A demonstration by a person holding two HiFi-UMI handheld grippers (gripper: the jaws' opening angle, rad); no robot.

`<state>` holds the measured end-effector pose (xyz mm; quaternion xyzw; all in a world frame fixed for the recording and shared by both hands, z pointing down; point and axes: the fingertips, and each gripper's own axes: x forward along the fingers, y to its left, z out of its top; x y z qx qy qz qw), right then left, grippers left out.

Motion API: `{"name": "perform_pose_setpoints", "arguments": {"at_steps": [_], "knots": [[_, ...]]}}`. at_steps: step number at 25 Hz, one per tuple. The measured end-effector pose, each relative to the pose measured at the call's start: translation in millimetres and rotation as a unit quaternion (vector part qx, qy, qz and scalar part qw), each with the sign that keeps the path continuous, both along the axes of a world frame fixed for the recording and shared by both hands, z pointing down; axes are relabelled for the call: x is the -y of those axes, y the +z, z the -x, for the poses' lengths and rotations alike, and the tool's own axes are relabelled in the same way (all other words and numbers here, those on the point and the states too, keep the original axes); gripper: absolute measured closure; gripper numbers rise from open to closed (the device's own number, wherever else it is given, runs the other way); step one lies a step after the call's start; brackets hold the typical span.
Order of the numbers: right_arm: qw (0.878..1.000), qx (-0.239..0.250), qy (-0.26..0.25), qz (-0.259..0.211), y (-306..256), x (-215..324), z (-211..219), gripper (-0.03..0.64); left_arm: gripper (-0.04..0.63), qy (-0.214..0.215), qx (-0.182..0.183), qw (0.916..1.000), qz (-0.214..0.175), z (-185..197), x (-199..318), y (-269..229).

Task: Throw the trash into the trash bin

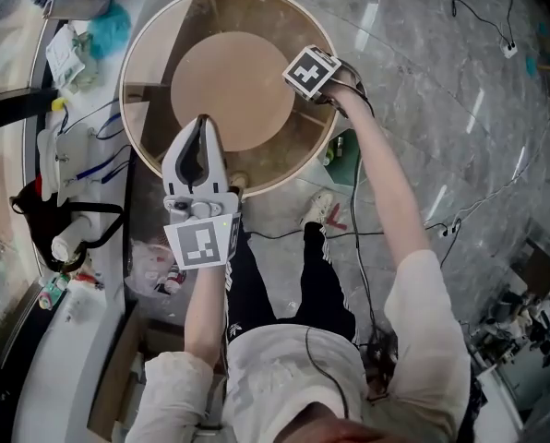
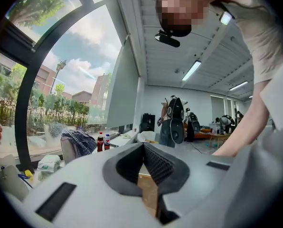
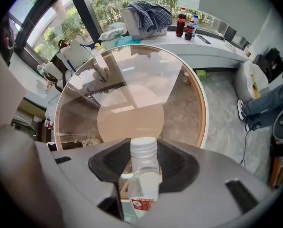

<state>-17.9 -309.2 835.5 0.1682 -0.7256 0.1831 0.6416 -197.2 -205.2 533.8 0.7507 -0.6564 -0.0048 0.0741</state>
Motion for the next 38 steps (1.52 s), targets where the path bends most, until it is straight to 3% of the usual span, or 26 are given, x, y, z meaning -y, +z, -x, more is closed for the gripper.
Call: {"name": "perform_pose_setpoints", "arguments": {"at_steps": [2, 5, 8, 10, 15, 20, 23, 27, 29, 32, 38], "knots": [[1.000, 0.020, 0.006, -0.006, -20, 0, 8, 0.436, 0.583, -0.002, 0.000, 1.0000, -0.004, 4, 1, -9], [0.992, 0.122, 0.014, -0.005, -79, -2, 49, 0.436, 0.583, 0.001, -0.005, 0.9999, -0.009, 3, 16, -28], [0.988, 0.138, 0.040, -0.054, -148, 5, 39, 0.436, 0.583, 0.005, -0.004, 0.9993, -0.037, -8, 32, -67], [0.977, 0.183, 0.061, -0.088, -201, 2, 42, 0.437, 0.583, 0.008, -0.008, 0.9979, -0.064, -14, 36, -103], [0.936, 0.298, 0.095, -0.163, -342, -33, 50, 0.437, 0.583, 0.029, -0.010, 0.9932, -0.112, -44, 22, -190], [0.870, 0.390, 0.138, -0.268, -489, -82, 32, 0.437, 0.583, 0.058, -0.007, 0.9876, -0.146, -74, 0, -264], [0.838, 0.417, 0.155, -0.316, -550, -122, 14, 0.437, 0.583, 0.068, -0.022, 0.9837, -0.165, -85, -19, -291], [0.795, 0.444, 0.183, -0.371, -590, -174, -16, 0.437, 0.583, 0.097, -0.026, 0.9784, -0.181, -105, -42, -308], [0.783, 0.452, 0.188, -0.384, -602, -197, -26, 0.437, 0.583, 0.108, -0.024, 0.9750, -0.193, -115, -52, -321], [0.776, 0.450, 0.186, -0.402, -614, -223, -34, 0.437, 0.583, 0.120, -0.036, 0.9717, -0.200, -127, -67, -334], [0.749, 0.457, 0.222, -0.425, -621, -247, -59, 0.437, 0.583, 0.178, -0.044, 0.9617, -0.204, -170, -98, -342]]}}
